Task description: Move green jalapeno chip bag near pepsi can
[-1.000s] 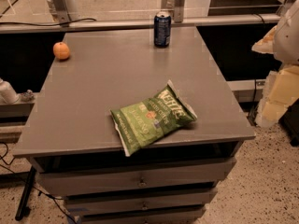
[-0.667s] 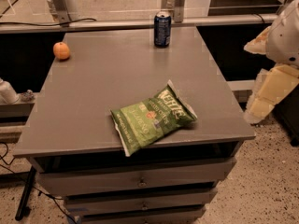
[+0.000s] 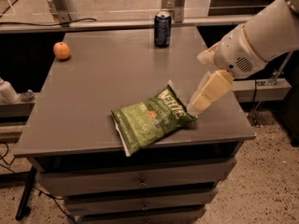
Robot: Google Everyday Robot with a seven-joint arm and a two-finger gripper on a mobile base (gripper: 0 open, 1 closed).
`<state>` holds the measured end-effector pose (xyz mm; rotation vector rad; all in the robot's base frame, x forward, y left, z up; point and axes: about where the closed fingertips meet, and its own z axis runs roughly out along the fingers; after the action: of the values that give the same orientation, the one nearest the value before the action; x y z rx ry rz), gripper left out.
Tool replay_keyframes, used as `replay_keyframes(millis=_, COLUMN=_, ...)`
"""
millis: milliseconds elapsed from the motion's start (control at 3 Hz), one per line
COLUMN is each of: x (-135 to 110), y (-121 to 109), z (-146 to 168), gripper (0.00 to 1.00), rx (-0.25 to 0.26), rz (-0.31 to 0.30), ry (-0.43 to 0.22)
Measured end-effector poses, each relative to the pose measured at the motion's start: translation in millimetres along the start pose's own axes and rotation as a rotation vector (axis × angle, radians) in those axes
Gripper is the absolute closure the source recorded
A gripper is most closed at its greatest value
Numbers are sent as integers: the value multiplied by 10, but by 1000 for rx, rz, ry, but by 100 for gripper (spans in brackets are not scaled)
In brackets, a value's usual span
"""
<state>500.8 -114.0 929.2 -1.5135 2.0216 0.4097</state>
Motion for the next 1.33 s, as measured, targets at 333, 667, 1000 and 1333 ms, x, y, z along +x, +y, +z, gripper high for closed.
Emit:
replay_keyframes(millis=333, x=-81, y=-33, z=463, gripper=0, rx=-44, rz=49, ry=-54)
replay_keyframes(millis=667, x=-79, y=71, z=765, gripper=0, rx=-79, rz=100, ry=-72)
replay_keyframes(millis=1000, x=89, y=135, z=937, gripper=17, rx=-89, rz=148, ry=-59)
replay_keyframes(millis=1333, x=253, y=177, z=1003, gripper=40, rx=-90, rz=179, ry=-39)
